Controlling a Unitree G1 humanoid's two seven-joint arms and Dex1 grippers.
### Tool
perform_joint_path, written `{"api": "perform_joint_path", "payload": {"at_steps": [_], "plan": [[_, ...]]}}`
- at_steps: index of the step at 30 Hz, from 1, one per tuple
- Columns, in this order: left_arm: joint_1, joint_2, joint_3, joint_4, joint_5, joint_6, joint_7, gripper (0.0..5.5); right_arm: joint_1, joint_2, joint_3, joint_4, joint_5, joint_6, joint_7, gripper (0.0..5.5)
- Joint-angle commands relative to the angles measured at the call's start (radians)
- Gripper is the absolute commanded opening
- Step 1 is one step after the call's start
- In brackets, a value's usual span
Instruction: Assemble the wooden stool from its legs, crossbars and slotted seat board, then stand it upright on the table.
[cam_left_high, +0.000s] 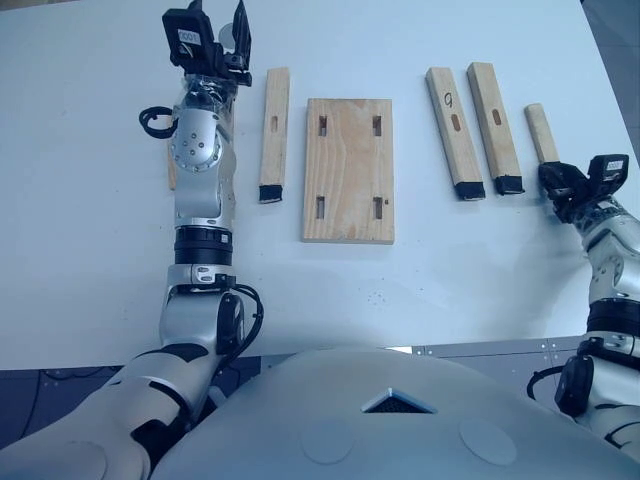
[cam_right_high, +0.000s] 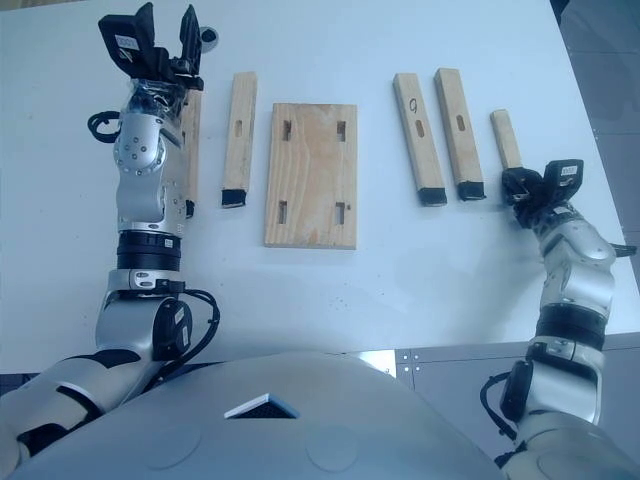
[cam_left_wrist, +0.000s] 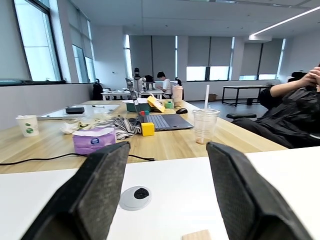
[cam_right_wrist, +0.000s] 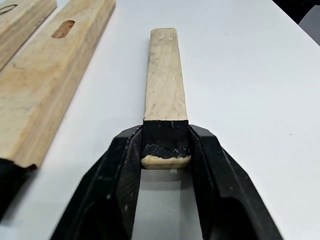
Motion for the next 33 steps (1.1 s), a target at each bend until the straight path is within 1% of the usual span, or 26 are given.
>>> {"api": "perform_joint_path", "payload": {"at_steps": [1,3,5,7,10,13,16,19,22,28,33], "plan": [[-0.014,-0.001,-0.019,-0.073,-0.082,0.090,-0.102,2.83,-0.004,0.060,-0.030,-0.096,0.036,-0.013,-0.060,1.31],[-0.008,-0.040,0.001,-0.218,-0.354,0.337,-0.220,2.83,-0.026,0.104,0.000,-0.254,0.029,-0.092,-0.089,1.31],[-0.004,-0.064,0.033,-0.322,-0.603,0.576,-0.247,2.83,-0.050,0.140,0.073,-0.379,-0.024,-0.166,-0.103,1.31],[-0.002,-0.077,0.051,-0.367,-0.729,0.714,-0.211,2.83,-0.076,0.184,0.167,-0.472,-0.081,-0.209,-0.118,1.31],[0.000,-0.107,0.057,-0.393,-0.814,0.832,-0.131,2.83,-0.090,0.251,0.301,-0.570,-0.141,-0.227,-0.138,1.31],[0.003,-0.132,0.049,-0.420,-0.842,0.885,-0.083,2.83,-0.083,0.290,0.387,-0.627,-0.163,-0.202,-0.139,1.31],[-0.004,-0.143,0.058,-0.428,-0.864,0.910,-0.057,2.83,-0.066,0.297,0.446,-0.659,-0.185,-0.189,-0.132,1.31],[-0.020,-0.156,0.090,-0.427,-0.911,0.934,-0.028,2.83,-0.055,0.288,0.487,-0.674,-0.197,-0.179,-0.120,1.31],[-0.031,-0.169,0.114,-0.424,-0.936,0.929,0.004,2.83,-0.046,0.284,0.504,-0.689,-0.192,-0.170,-0.114,1.31],[-0.035,-0.174,0.130,-0.424,-0.953,0.918,0.030,1.83,-0.029,0.280,0.526,-0.721,-0.181,-0.156,-0.096,1.31],[-0.032,-0.176,0.131,-0.426,-0.953,0.914,0.030,1.17,-0.026,0.275,0.530,-0.733,-0.174,-0.150,-0.088,1.31]]}}
